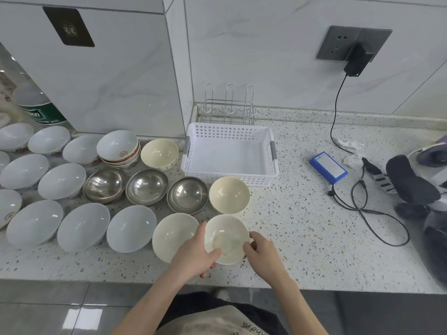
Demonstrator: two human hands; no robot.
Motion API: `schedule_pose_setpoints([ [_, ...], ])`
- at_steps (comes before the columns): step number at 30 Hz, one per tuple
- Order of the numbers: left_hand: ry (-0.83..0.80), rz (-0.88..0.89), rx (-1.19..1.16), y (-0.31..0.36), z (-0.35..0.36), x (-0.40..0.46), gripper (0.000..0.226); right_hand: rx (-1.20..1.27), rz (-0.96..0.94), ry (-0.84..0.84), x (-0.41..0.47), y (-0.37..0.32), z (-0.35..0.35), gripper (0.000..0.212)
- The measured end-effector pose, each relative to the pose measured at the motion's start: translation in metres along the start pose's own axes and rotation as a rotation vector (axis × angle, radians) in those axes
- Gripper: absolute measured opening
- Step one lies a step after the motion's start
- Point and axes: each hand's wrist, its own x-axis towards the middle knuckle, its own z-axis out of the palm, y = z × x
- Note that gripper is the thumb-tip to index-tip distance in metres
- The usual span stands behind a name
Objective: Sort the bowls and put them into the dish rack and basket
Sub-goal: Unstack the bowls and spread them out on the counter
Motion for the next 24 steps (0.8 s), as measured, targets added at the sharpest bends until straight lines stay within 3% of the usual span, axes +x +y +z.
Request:
schedule_pose_setpoints([
  [9, -0.067, -0.007, 0.067, 0.001, -0.007, 0.004, 0.086, 0.015, 0.051, -0.012, 0.0, 0.0, -0.002, 0.03],
  [13, -0.07, 0.005, -0.053, -0.003, -0.013, 0.007, 0.069, 0.01, 0.054, -0.014, 0.001, -0.001, -0.003, 0.033],
  [19, -0.083, -0.041, -0.135, -0.007, -0.014, 0.01, 0.068, -0.043, 0.036, -0.033, 0.001, -0.003, -0.008, 0.031],
  [24, 0.044, -0.084, -0.443, -0.015, -0.026, 0.009, 0.061, -0.121, 0.103, -0.004, 0.004, -0.013, -0.021, 0.042],
])
